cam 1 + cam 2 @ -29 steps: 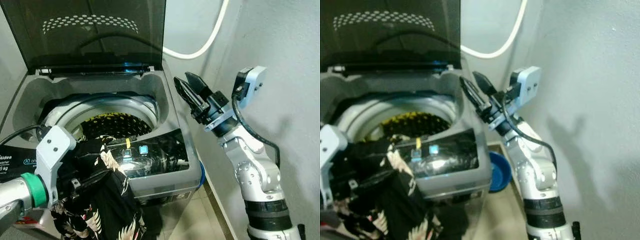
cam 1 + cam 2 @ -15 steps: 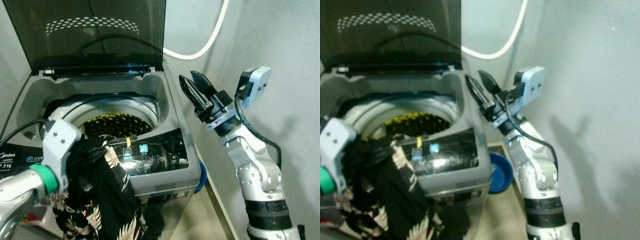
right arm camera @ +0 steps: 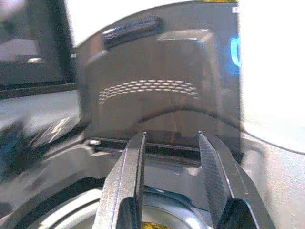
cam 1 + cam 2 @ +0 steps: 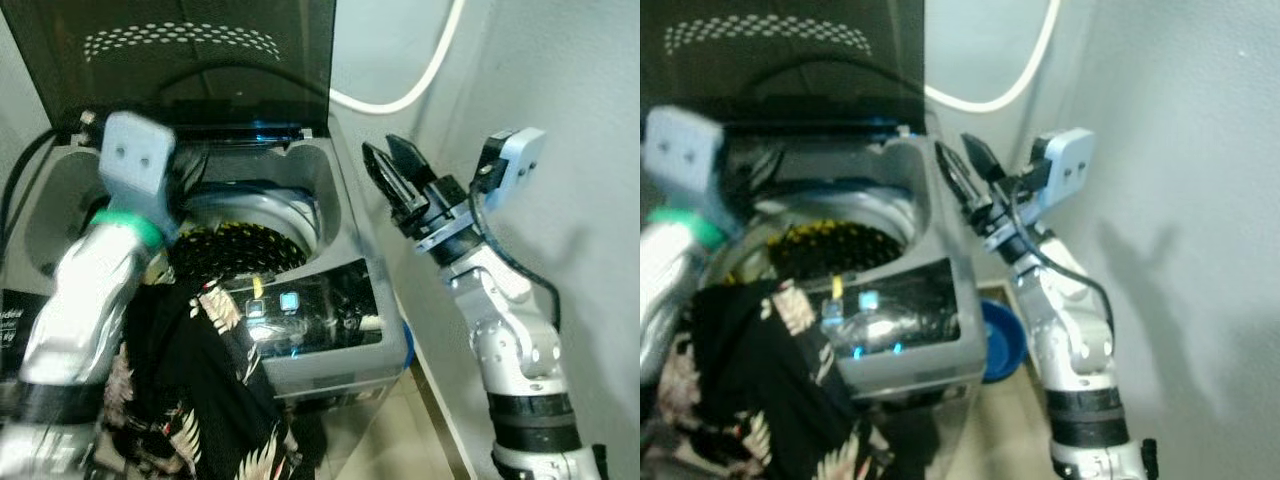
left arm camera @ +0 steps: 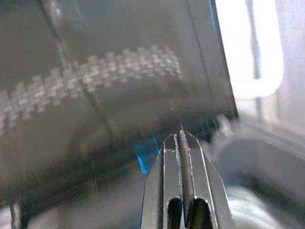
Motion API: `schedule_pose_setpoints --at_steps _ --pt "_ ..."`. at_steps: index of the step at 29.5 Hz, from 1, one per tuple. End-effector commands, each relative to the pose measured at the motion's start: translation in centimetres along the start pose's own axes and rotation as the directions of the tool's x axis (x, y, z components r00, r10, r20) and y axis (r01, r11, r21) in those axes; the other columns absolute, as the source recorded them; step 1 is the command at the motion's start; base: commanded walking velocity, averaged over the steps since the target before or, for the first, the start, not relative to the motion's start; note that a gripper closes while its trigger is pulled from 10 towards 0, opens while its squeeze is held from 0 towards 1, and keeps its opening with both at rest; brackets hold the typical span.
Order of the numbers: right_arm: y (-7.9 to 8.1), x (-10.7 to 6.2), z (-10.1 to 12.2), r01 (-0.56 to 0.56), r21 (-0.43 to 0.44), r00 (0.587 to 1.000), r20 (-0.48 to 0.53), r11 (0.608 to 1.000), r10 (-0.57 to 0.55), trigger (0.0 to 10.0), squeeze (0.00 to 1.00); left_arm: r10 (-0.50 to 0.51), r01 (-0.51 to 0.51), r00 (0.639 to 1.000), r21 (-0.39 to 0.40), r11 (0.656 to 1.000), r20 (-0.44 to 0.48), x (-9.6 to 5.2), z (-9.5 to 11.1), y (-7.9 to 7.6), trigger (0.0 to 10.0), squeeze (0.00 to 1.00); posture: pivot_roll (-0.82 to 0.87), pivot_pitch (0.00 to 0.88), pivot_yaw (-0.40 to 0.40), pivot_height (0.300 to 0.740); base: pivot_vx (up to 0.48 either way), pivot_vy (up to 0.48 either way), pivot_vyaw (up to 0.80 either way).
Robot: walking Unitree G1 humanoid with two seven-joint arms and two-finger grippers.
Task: Clothes washing
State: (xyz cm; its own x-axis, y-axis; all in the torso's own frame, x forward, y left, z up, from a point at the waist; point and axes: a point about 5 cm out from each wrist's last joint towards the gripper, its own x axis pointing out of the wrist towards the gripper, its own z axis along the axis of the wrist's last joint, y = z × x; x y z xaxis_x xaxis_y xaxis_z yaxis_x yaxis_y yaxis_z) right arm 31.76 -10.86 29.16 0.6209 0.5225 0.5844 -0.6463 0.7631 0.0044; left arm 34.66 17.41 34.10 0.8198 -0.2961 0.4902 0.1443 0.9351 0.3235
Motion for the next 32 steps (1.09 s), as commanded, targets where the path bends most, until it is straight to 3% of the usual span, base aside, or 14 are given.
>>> schedule_pose_setpoints --at_steps 1,3,5,9,10,11,15,16,20,25,29,31,32 --pt "0.0 -0.1 0.1 0.004 -0.011 1.000 0.006 1.000 -0.004 10.0 0.00 -0.007 0.005 0.999 0.027 1.000 0.053 1.1 0.8 -0.2 10.0 0.00 0.04 0.089 0.021 0.740 0.000 0.000 0.00" --pt "0.0 -0.2 0.2 0.011 -0.019 1.000 0.009 1.000 -0.011 10.0 0.00 -0.041 0.037 0.996 0.054 0.998 0.076 2.4 2.0 -0.6 10.0 0.00 0.02 0.087 0.040 0.740 0.000 0.000 0.00" --pt "0.0 -0.2 0.2 0.011 -0.019 1.000 0.009 1.000 -0.011 10.0 0.00 -0.041 0.037 0.996 0.054 0.998 0.076 2.4 2.0 -0.6 10.0 0.00 0.02 0.087 0.040 0.740 0.000 0.000 0.00" --pt "-0.1 -0.7 0.3 0.026 -0.029 1.000 0.010 0.999 -0.026 10.0 0.00 -0.155 0.150 0.986 0.077 0.986 0.061 2.0 2.2 -2.2 10.0 0.00 0.01 0.086 0.046 0.740 0.000 0.000 0.00" --pt "-0.4 -1.0 0.3 0.042 -0.033 0.999 0.007 0.999 -0.042 10.0 0.00 -0.283 0.281 0.959 0.093 0.955 0.004 -0.4 1.3 -4.0 10.0 1.00 0.01 0.086 0.048 0.740 0.000 0.000 0.00" --pt "-0.4 -1.0 0.3 0.042 -0.033 0.999 0.007 0.999 -0.042 10.0 0.00 -0.283 0.281 0.959 0.093 0.955 0.004 -0.4 1.3 -4.0 10.0 1.00 0.01 0.086 0.048 0.740 0.000 0.000 0.00" --pt "-0.3 -0.8 -0.1 0.031 -0.023 1.000 0.001 0.999 -0.031 10.0 0.00 -0.402 0.407 0.912 0.053 0.912 -0.078 -4.9 0.5 -5.1 10.0 1.00 0.04 0.085 0.039 0.740 0.000 0.000 0.00" --pt "-0.3 -0.8 -0.1 0.031 -0.023 1.000 0.001 0.999 -0.031 10.0 0.00 -0.402 0.407 0.912 0.053 0.912 -0.078 -4.9 0.5 -5.1 10.0 1.00 0.04 0.085 0.039 0.740 0.000 0.000 0.00" --pt "0.1 -0.1 -0.6 0.002 0.004 1.000 0.001 1.000 -0.002 10.0 0.00 -0.416 0.418 0.902 -0.011 0.908 -0.117 -7.9 0.9 -4.2 10.0 1.00 0.10 0.088 0.015 0.740 0.000 0.000 0.00" --pt "0.4 0.2 -0.9 -0.016 0.018 1.000 -0.004 1.000 0.016 10.0 0.00 -0.417 0.417 0.894 -0.038 0.908 -0.166 -9.4 0.9 -3.3 10.0 1.00 0.12 0.090 0.009 0.740 0.000 0.000 0.00" --pt "0.6 0.4 -1.0 -0.027 0.026 1.000 -0.007 0.999 0.027 10.0 0.00 -0.434 0.421 0.878 -0.103 0.901 -0.204 -10.8 1.0 -2.6 10.0 1.00 0.12 0.090 0.009 0.740 0.000 0.000 0.00" --pt "0.6 0.5 -1.1 -0.032 0.030 0.999 -0.008 0.999 0.032 10.0 0.00 -0.484 0.455 0.831 -0.168 0.875 -0.273 -13.2 0.8 -1.8 10.0 1.00 0.13 0.089 0.004 0.740 0.000 0.000 0.00" --pt "0.6 0.5 -1.1 -0.032 0.030 0.999 -0.008 0.999 0.032 10.0 0.00 -0.484 0.455 0.831 -0.168 0.875 -0.273 -13.2 0.8 -1.8 10.0 1.00 0.13 0.089 0.004 0.740 0.000 0.000 0.00"
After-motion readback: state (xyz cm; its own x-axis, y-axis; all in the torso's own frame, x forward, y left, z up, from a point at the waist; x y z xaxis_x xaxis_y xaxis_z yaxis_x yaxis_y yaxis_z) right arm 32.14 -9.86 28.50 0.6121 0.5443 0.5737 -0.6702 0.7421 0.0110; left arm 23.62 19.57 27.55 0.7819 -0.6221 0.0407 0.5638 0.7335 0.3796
